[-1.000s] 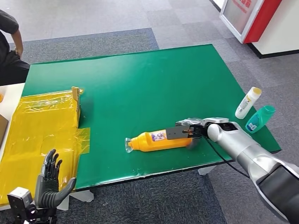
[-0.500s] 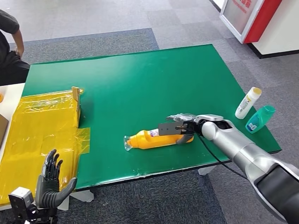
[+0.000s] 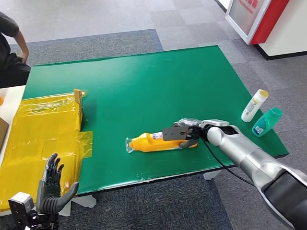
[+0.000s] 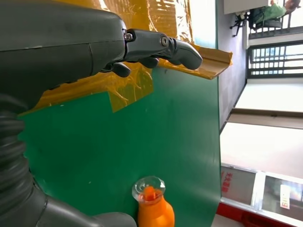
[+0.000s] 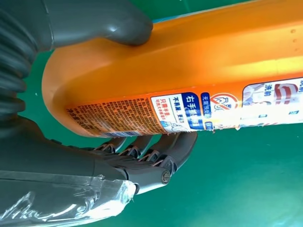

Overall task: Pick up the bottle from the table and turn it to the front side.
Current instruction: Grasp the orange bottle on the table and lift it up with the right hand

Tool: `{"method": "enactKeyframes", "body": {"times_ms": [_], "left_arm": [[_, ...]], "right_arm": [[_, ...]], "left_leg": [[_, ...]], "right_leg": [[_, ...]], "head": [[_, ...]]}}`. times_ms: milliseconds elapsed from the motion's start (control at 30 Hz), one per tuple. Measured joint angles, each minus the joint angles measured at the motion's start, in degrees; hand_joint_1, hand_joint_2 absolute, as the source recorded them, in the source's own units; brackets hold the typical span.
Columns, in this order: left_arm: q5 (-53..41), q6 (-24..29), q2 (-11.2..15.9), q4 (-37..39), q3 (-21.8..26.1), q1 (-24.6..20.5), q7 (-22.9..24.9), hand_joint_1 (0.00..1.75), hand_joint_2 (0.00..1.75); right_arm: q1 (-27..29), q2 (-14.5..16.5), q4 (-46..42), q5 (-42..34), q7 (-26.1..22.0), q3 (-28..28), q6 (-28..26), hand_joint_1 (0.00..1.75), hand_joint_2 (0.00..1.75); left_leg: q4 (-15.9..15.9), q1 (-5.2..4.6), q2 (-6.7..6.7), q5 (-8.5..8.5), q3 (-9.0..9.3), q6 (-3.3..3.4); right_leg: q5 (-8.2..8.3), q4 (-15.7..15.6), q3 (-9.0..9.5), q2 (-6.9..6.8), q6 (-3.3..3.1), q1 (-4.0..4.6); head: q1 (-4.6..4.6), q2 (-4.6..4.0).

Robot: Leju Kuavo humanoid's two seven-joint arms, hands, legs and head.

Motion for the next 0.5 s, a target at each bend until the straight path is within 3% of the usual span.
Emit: {"method": "enactKeyframes", "body": {"times_ms": [233, 367, 500], "left_arm": [[0.1, 0.3, 0.0, 0.0, 0.0, 0.0, 0.0, 0.00, 1.75], [0.1, 0.6, 0.0, 0.0, 0.0, 0.0, 0.0, 0.00, 1.75], [-0.8, 0.0, -0.4, 0.0, 0.7, 0.3, 0.0, 0.00, 1.75]], "right_arm": [[0.5, -0.7, -0.2, -0.7, -1.0, 0.2, -0.9, 1.75, 1.75], [2.9, -1.1, -2.6, -1.5, -1.3, -0.7, -6.1, 1.75, 1.75], [8.8, -1.4, -9.0, -2.0, -1.5, -4.5, -12.2, 1.75, 1.75]], "left_leg": [[0.0, 0.00, 0.00, 0.00, 0.02, 0.00], [0.0, 0.00, 0.00, 0.00, 0.02, 0.00], [0.0, 0.00, -0.02, -0.02, -0.02, 0.00]], "right_leg": [[0.00, 0.0, 0.03, 0.00, 0.00, 0.00], [0.00, 0.0, 0.04, 0.00, 0.00, 0.00], [-0.01, 0.0, 0.02, -0.01, 0.00, 0.01]], "head": [[0.00, 0.00], [0.01, 0.00], [0.00, 0.00]]}}
